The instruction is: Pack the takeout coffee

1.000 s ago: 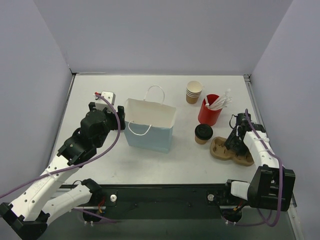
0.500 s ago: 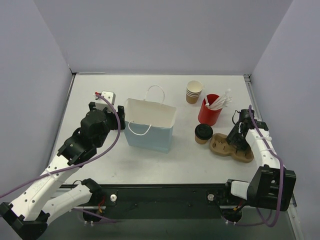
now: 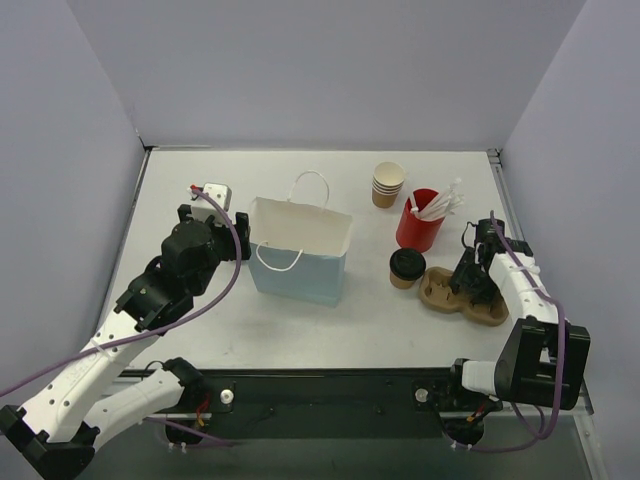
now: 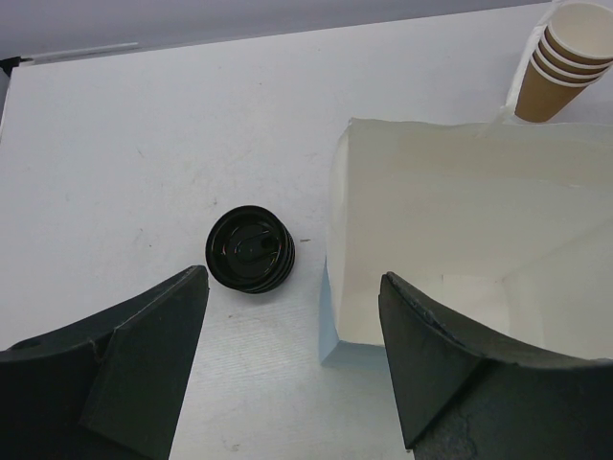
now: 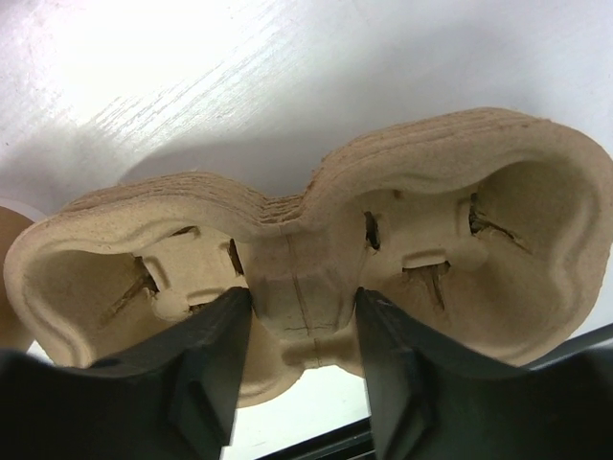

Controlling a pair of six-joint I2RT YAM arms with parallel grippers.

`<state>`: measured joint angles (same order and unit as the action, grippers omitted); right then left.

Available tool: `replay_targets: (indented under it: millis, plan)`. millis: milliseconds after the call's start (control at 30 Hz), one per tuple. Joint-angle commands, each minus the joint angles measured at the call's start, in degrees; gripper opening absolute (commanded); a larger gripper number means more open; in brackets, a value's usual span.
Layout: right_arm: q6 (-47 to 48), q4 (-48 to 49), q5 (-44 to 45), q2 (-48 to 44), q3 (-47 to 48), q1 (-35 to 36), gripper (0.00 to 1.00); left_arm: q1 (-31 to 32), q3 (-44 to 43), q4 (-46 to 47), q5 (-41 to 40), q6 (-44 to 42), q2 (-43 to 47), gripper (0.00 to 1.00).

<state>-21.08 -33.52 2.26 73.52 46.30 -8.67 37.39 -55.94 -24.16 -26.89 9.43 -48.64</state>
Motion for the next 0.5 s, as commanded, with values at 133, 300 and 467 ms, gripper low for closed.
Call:
replay_targets:
  millis: [133, 300, 467]
  plan:
    - [0.6, -2.1, 1.1, -3.7, 2.2, -0.5, 0.4, -0.1, -0.2, 2.8, 0.3, -0.8, 0.2, 0.82]
    - [-1.3, -3.0, 1.7, -7.4, 3.4, -0.5, 0.41, -0.1, -0.2, 2.8, 0.4, -0.9, 0.0, 0.82]
    - [-1.9, -2.4, 2.4, -5.4, 2.3, -0.5, 0.43, -0.1, -0.2, 2.7, 0.3, -0.9, -0.1, 0.82]
